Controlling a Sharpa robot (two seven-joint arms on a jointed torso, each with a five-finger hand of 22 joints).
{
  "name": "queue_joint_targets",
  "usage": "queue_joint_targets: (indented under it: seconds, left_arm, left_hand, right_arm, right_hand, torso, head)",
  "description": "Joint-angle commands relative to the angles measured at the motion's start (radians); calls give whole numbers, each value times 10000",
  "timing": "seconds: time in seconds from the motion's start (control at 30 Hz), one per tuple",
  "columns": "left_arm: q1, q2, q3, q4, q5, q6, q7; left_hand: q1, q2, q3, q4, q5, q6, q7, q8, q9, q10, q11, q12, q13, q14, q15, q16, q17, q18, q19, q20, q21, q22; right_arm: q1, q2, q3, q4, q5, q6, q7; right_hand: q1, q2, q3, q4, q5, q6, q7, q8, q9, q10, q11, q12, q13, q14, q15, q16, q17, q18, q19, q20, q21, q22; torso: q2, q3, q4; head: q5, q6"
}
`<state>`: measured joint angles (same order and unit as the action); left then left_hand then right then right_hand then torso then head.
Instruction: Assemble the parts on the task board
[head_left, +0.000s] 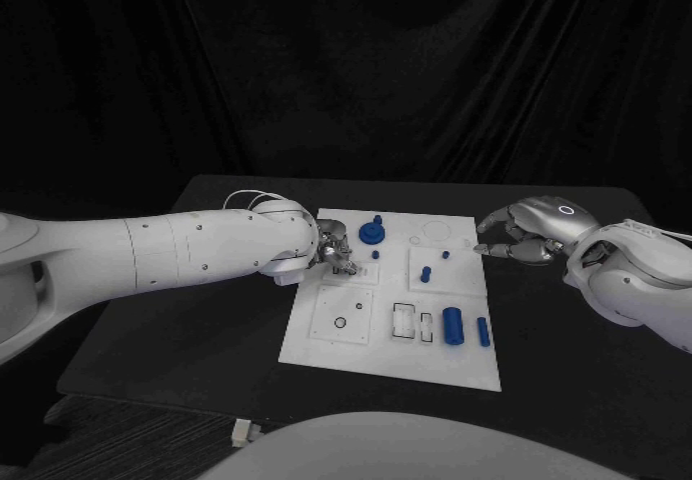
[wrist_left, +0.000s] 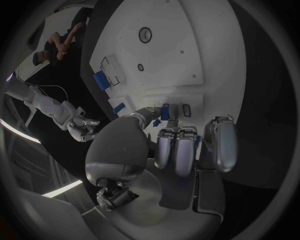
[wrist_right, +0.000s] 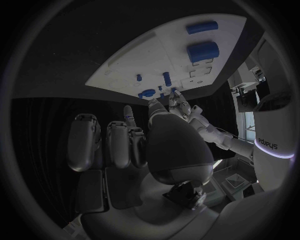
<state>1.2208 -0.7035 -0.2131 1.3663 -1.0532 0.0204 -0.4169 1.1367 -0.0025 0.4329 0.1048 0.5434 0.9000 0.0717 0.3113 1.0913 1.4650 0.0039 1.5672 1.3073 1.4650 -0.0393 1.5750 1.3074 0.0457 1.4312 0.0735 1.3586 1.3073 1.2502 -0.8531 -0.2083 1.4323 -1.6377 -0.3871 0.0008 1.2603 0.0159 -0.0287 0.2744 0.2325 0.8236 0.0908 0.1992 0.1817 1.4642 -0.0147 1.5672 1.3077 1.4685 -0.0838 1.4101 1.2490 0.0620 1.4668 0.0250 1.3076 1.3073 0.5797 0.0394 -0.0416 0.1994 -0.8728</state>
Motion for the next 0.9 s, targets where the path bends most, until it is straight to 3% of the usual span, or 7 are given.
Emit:
queue_joint_targets:
  seconds: [0.03,0.2,0.37,0.47,0.67,0.9]
  left_arm:
    - [-14,-41,7,91,2,-404,365]
    - [98,-125,11,147,2,-460,424]
    - [535,-164,13,140,3,46,514]
    - [851,-111,14,17,246,862,496]
    - [1288,148,15,-489,1281,2690,54]
    - [1448,536,15,-1180,2655,4546,-608]
  left_hand:
    - [-102,-19,543,-443,87,-8,-14,63,70,1058,-1,36,2635,1058,-16,-42,2634,75,26,-40,11,1934]
    - [-140,-69,613,-460,101,11,-16,108,101,1058,4,36,2635,1058,-22,-42,2634,74,29,-36,14,1935]
    - [-237,-122,712,-429,-84,-60,-7,142,143,1058,14,36,2635,1058,-15,-42,2634,86,-6,-30,-34,1917]
    - [-260,-153,775,-443,-237,-80,-12,175,171,1058,10,36,2635,1058,-12,-42,2634,81,2,-26,-18,1923]
    - [-239,-256,882,-538,-403,-39,-31,212,174,1058,6,36,2635,1058,-8,-42,2634,95,-48,-22,-79,1905]
    - [-326,-364,1013,-604,-599,49,-40,178,100,1058,8,36,2635,1058,0,-42,2634,125,-153,-14,-207,1865]
  right_arm:
    - [-26,-21,7,17,-22,7,-152]
    - [-27,-21,7,5,-22,19,-175]
    - [-28,-8,7,-9,-22,49,-203]
    - [-28,6,7,-22,-22,77,-221]
    - [-28,36,7,-32,-22,121,-252]
    - [-28,47,7,-41,-22,181,-282]
  right_hand:
    - [5,122,-21,-13,60,41,1,14,-12,1066,41,36,2631,476,60,-68,-7,-16,224,58,-30,1825]
    - [7,138,-17,-12,79,45,2,15,-14,1066,42,36,2631,474,60,-73,-17,-11,218,58,-53,1819]
    - [11,151,-13,-11,94,47,4,16,-17,1066,43,36,2631,472,61,-79,-28,-12,218,58,-53,1819]
    - [33,171,-3,-23,132,49,5,15,-22,1066,44,36,2631,471,62,-83,-34,-11,217,58,-59,1817]
    - [106,200,14,-70,267,64,7,17,-40,1066,46,36,2631,469,63,-90,-48,-10,215,58,-72,1815]
    - [189,228,32,-124,516,90,9,21,-67,1066,46,36,2631,469,63,-92,-55,-9,216,58,-84,1815]
  torso:
    - [-1,1,0]
    - [-5,0,-4]
    - [-5,-4,-4]
    - [-15,-3,-5]
    - [-27,11,-16]
    - [-9,5,-5]
  head:
    - [-26,2]
    - [-67,2]
    - [-101,2]
    - [-113,2]
    - [-139,2]
    - [-190,2]
